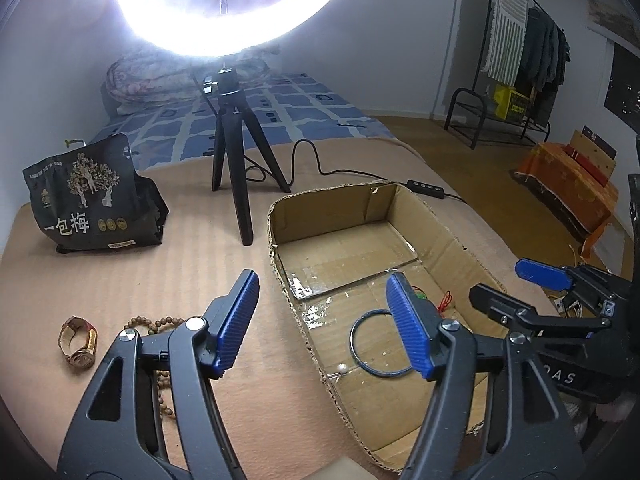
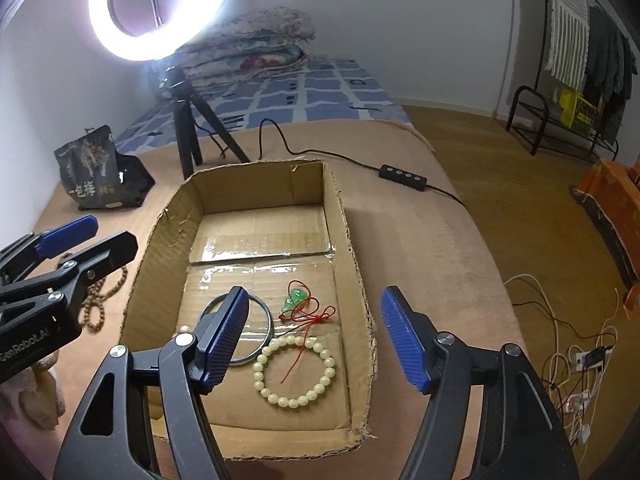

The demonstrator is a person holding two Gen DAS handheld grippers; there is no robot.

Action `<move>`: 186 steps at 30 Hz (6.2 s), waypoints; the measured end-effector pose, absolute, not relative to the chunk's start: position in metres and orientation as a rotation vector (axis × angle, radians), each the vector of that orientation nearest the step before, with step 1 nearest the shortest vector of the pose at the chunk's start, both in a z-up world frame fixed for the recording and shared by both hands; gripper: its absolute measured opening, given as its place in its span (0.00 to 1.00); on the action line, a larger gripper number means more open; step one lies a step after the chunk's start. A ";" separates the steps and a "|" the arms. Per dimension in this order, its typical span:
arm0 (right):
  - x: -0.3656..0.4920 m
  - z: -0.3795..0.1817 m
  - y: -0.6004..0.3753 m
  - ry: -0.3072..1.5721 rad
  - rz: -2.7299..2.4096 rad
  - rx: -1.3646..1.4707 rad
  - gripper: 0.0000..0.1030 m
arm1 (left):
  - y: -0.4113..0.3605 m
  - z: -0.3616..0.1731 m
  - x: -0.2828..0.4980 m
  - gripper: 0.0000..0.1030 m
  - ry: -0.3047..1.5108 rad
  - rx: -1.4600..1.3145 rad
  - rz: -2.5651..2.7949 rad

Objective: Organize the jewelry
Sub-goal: 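Carry the earring and pendant over the box and open both tools, then move both open tools back toward the watch and bead strands, then close the left tool on the watch strap while the right grasps the wooden beads, then carry the watch and bead strand over the box and lower them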

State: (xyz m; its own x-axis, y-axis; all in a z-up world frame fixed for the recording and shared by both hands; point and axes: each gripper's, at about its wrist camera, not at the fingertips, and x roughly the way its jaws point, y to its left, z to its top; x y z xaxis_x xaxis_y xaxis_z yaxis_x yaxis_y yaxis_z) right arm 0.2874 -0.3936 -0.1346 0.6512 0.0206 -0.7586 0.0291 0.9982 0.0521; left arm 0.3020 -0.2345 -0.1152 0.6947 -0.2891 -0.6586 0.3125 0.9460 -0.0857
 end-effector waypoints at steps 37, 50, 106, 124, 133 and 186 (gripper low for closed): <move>0.282 -0.105 -0.333 0.824 0.038 0.020 0.74 | -0.110 -0.091 0.293 0.74 0.726 -0.052 -0.188; 0.289 -0.107 -0.260 0.845 0.157 -0.027 0.75 | -0.015 -0.104 0.308 0.74 0.768 -0.103 -0.052; 0.353 -0.201 -0.115 1.106 0.320 -0.134 0.10 | 0.044 -0.215 0.351 0.08 1.017 -0.205 -0.014; 0.315 -0.127 -0.148 0.958 0.348 -0.064 0.10 | 0.026 -0.145 0.313 0.08 0.907 -0.165 -0.034; 0.294 -0.075 -0.173 0.873 0.363 -0.012 0.10 | -0.001 -0.101 0.284 0.08 0.842 -0.137 -0.101; 0.277 -0.057 -0.383 0.810 0.164 0.147 0.10 | -0.212 -0.086 0.324 0.08 0.839 -0.025 -0.353</move>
State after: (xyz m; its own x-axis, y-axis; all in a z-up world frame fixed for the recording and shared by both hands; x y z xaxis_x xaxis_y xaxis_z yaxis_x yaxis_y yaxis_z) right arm 0.2772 -0.3833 -0.0570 0.6779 0.2019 -0.7069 -0.0895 0.9771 0.1933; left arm 0.3241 -0.2122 -0.0856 0.6137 -0.3159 -0.7236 0.2962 0.9417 -0.1599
